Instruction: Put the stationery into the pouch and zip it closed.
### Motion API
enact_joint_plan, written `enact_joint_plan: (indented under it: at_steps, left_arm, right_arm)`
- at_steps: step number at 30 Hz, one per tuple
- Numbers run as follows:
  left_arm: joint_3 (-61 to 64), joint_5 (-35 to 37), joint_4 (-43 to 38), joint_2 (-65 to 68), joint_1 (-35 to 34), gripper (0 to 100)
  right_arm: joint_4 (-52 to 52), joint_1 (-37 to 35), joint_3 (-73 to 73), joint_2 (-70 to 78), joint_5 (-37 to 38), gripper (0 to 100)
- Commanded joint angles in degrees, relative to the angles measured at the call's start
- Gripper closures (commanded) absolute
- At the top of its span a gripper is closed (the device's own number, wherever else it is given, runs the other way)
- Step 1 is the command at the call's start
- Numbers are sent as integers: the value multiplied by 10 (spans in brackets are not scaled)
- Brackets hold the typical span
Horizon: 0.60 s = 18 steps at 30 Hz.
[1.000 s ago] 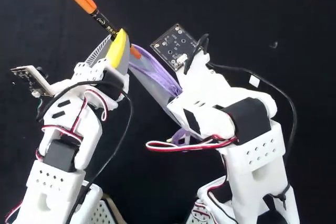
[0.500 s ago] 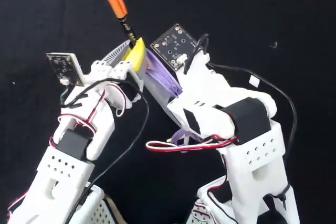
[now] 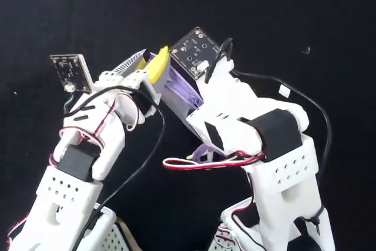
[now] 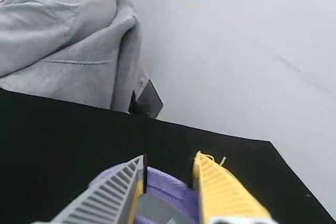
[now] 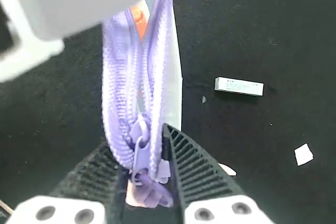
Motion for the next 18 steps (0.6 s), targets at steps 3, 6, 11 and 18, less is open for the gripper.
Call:
enact_joint_plan:
  at_steps: [3, 6, 11, 18]
  left_arm:
    - [-121, 6, 94, -4, -74, 837]
    - [-167, 6, 148, -3, -106, 838]
    - [-174, 6, 156, 4, -115, 840]
    - [-173, -2, 159, 4, -115, 838]
  right_arm:
    - [-6, 54, -6, -1, 0, 986]
    - [-6, 106, -44, 0, 0, 986]
    - [11, 139, -118, 0, 3, 986]
    - [27, 176, -182, 0, -1, 986]
